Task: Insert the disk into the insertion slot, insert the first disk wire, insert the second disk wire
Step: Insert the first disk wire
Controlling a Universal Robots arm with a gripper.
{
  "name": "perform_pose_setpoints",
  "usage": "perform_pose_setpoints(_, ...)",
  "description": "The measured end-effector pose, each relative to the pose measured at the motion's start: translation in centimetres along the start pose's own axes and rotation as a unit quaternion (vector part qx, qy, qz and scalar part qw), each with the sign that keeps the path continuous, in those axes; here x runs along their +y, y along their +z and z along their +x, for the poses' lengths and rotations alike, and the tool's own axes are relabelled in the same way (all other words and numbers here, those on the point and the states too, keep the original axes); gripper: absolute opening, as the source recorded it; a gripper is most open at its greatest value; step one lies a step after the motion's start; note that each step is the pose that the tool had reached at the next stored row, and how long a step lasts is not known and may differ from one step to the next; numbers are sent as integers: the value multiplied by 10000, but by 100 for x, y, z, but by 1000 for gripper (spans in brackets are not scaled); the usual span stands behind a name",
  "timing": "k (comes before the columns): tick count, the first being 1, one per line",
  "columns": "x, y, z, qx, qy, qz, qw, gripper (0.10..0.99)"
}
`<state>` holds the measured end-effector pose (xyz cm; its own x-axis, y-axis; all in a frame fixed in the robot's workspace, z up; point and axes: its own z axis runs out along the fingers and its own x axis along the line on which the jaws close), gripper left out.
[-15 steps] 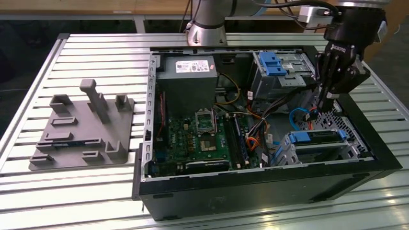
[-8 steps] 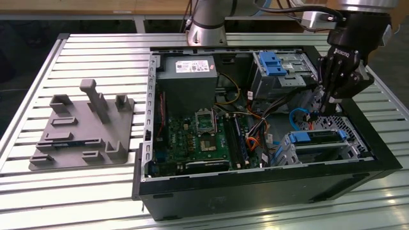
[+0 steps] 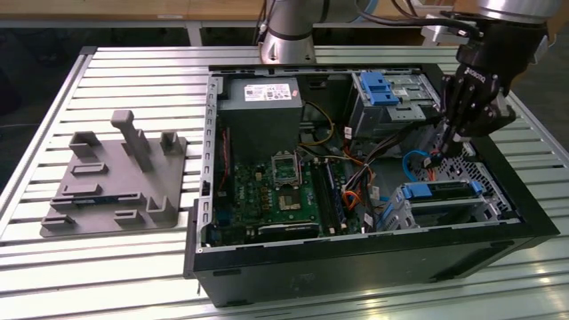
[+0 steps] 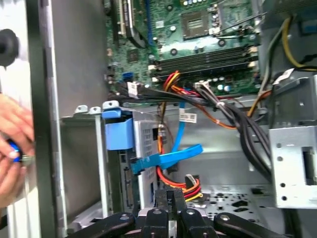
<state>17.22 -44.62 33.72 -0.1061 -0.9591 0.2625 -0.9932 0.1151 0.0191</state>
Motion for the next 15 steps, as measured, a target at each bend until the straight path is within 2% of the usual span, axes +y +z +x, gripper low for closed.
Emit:
perform_pose_setpoints(2, -3, -16, 31, -80, -4, -9, 10000, 165)
perform_pose_setpoints(5, -9, -32, 99, -105, -5, -11, 9999, 165)
perform_pose_setpoints(15, -41, 41, 370, -215, -10, -23, 9998, 165)
